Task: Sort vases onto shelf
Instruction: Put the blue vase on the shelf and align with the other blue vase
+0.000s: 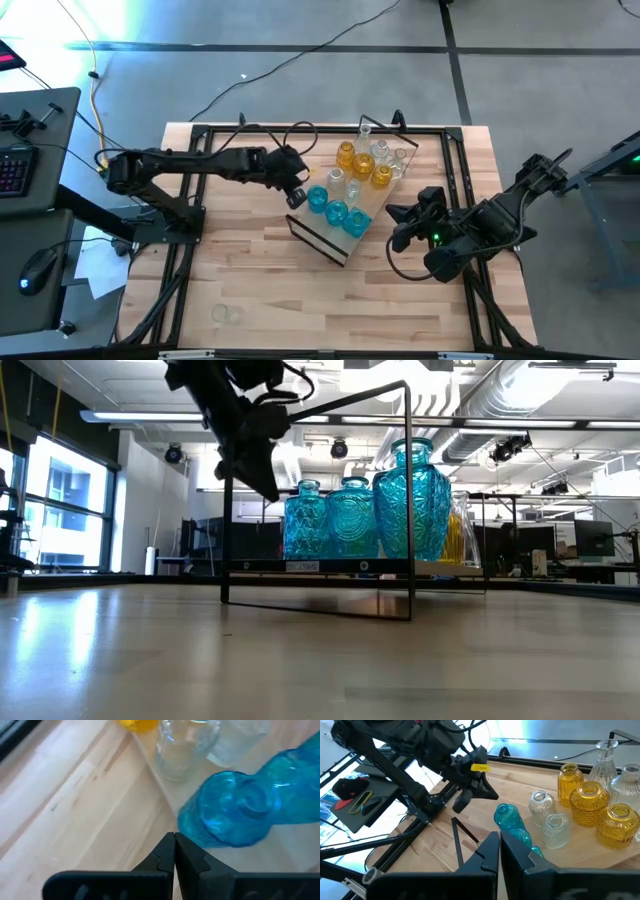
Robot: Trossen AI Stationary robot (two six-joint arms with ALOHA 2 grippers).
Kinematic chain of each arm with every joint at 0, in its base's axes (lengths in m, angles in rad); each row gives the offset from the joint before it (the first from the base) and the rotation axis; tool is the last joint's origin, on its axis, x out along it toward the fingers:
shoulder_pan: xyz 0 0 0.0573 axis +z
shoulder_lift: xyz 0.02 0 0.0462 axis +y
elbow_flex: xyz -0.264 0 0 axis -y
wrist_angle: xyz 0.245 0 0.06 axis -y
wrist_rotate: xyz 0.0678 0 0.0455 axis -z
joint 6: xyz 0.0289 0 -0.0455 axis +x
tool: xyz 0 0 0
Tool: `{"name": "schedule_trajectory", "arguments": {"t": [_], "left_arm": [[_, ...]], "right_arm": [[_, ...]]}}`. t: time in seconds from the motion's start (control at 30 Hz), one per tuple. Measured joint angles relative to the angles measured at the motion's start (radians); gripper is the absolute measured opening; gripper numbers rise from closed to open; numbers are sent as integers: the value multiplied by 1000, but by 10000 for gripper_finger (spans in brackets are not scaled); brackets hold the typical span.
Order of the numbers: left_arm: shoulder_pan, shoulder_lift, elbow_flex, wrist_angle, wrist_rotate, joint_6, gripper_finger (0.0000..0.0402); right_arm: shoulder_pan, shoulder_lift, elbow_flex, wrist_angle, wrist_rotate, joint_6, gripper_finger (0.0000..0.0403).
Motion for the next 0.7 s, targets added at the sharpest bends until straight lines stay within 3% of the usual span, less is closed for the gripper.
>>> {"name": "schedule_trajectory", "arguments": {"t": [0.43,0.7], "left_arm": [[5,136,0,84,-18,26,0],[5,144,0,132,-17,46,0]], "right_arm": [[0,0,0,1,-1,0,0],[0,0,0,1,-5,0,0]]}}
